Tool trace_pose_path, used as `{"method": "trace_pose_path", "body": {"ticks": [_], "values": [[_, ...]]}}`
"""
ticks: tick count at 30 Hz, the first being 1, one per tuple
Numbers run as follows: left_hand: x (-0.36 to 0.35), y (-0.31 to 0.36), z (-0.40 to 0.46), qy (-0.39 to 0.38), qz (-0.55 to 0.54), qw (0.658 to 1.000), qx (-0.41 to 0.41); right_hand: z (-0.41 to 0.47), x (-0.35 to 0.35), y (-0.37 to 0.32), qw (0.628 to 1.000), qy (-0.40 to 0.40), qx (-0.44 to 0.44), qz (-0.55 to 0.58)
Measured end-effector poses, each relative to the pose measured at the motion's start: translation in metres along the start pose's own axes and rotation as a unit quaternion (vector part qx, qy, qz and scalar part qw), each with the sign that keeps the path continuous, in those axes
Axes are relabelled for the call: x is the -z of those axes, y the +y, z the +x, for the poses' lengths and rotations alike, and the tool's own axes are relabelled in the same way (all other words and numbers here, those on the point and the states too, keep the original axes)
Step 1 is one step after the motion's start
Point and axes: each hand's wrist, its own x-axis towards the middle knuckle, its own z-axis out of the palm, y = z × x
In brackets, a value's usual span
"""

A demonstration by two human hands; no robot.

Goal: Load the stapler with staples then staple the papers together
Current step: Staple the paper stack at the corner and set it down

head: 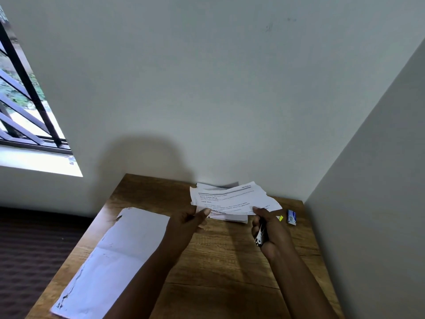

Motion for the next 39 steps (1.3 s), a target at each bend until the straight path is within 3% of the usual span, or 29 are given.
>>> {"method": "trace_pose_path", "body": {"ticks": [8,14,19,23,27,33,39], "values": [[-0.002,0.004,0.001,-0.001,-0.133,0.985,0.114,-0.006,-0.004,-0.006,1.0,0.0,0.024,-0.011],[-0.004,0.004,0.001,-0.015,-0.16,0.98,0.114,-0.007,0.0,-0.007,0.999,-0.011,0.027,-0.017],[-0.002,0.003,0.003,-0.028,-0.213,0.971,0.107,-0.007,0.003,-0.005,0.996,-0.075,0.026,-0.05],[-0.001,0.002,0.001,-0.033,-0.144,0.986,0.075,-0.013,0.001,0.006,0.985,-0.139,-0.071,-0.075],[-0.005,0.001,-0.001,-0.037,-0.093,0.994,0.032,-0.02,-0.004,0.023,0.971,-0.204,-0.106,-0.071],[-0.003,0.0,-0.002,-0.037,-0.07,0.997,0.001,-0.028,-0.007,0.038,0.952,-0.275,-0.006,-0.135],[-0.003,0.001,-0.003,-0.05,-0.061,0.996,-0.03,-0.024,-0.003,0.045,0.963,-0.24,0.044,-0.111]]}}
